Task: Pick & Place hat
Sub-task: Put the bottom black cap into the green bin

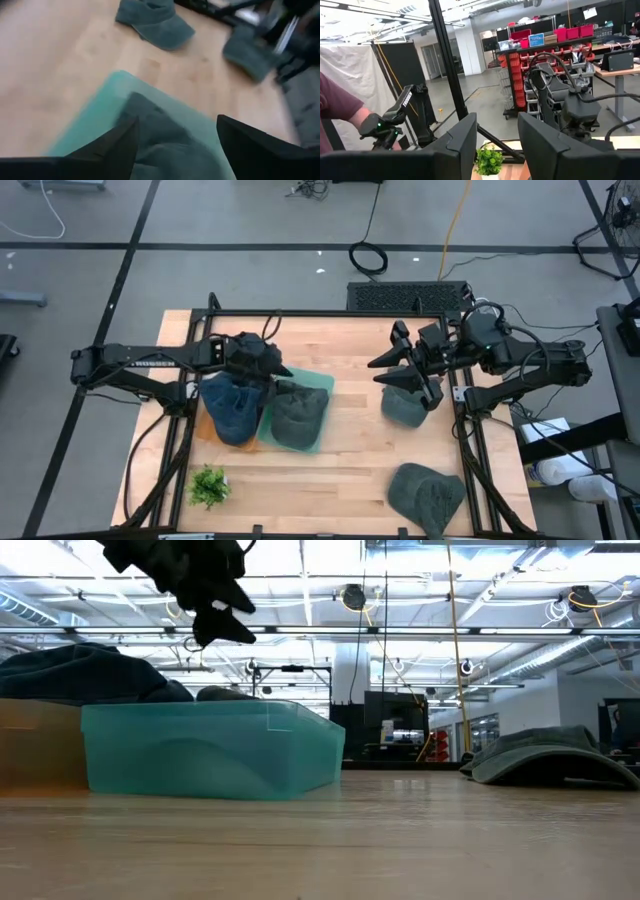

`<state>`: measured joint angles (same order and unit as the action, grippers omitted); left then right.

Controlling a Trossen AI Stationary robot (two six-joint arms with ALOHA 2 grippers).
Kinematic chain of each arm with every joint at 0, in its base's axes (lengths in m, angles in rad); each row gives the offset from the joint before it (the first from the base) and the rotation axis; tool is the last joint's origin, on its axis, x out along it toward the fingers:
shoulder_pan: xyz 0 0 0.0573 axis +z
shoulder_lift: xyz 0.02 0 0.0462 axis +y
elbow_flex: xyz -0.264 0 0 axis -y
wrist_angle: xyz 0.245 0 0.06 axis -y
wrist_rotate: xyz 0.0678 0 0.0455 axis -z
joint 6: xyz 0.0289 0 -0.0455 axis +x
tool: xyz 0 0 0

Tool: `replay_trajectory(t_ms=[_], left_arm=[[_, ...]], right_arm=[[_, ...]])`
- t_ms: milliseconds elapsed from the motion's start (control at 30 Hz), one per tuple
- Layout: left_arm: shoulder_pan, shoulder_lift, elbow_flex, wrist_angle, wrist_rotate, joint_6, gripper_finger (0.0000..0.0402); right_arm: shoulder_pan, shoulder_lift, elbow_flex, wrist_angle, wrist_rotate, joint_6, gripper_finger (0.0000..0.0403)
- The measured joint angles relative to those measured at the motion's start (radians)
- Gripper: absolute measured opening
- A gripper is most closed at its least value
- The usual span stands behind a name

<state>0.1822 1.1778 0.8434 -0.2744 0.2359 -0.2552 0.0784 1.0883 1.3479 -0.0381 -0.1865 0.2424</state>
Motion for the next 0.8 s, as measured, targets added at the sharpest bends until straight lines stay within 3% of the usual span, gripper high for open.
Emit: replay_trajectory(t_ms=[167, 300, 533, 800], left_arm=[[-0.004, 0.000, 0.001, 0.000, 0.152, -0.269, 0.0274], [-0.025, 0.000, 0.001, 0.041, 0.259, -0.326, 0.0274], [-0.070, 0.000, 0.001, 0.305, 0.386, -0.419, 0.0274], [-0.117, -0.015, 0.001, 0.598, 0.394, -0.619, 0.0274]], right_arm=[[0.000, 0.000, 0.000, 0.002, -0.001, 0.005, 0.0130], [0.000, 0.000, 0.000, 0.004, 0.000, 0.007, 0.0130], [0.000, 0.000, 0.000, 0.001, -0.001, 0.102, 0.0133], [-0.001, -0.025, 0.000, -0.163, 0.066, 0.110, 0.0211]])
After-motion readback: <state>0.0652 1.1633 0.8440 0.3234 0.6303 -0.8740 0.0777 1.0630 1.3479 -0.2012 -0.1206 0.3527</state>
